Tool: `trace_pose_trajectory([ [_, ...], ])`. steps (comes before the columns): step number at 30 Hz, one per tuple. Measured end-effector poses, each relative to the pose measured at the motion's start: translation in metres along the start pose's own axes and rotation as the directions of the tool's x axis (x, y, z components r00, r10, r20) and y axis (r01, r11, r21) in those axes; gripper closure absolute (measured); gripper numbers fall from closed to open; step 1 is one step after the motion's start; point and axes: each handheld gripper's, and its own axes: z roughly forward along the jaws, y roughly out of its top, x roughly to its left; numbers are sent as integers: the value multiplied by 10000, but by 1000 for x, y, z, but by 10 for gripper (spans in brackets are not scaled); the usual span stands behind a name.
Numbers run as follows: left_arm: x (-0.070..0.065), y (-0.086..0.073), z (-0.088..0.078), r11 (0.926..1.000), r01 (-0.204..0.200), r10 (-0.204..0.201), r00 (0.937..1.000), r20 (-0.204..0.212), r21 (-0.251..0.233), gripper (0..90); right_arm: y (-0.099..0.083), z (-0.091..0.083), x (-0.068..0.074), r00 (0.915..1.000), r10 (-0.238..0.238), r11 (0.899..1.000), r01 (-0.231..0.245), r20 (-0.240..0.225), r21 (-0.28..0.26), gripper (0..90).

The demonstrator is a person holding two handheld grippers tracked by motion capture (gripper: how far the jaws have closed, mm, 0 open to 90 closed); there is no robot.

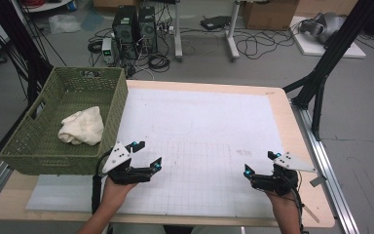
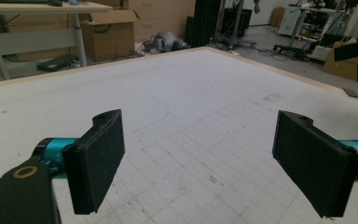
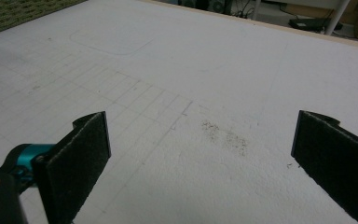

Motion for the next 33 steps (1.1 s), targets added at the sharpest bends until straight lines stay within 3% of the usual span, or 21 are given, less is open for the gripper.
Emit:
trace_pose_trajectory([
  [9, -3, 1, 1, 10000, -37, 37, 9999, 160, -14, 171, 1, 1, 2, 9999, -98, 9999, 98, -61, 22, 37],
  [17, -3, 1, 8, 9999, -86, 83, 9997, 225, 134, 172, -2, 1, -5, 9998, 167, 9997, -170, -128, -164, 37],
  [33, 6, 0, 8, 9999, 67, -65, 9998, -162, 132, 174, -4, 3, -2, 10000, -10, 9999, 10, -47, 148, 37],
])
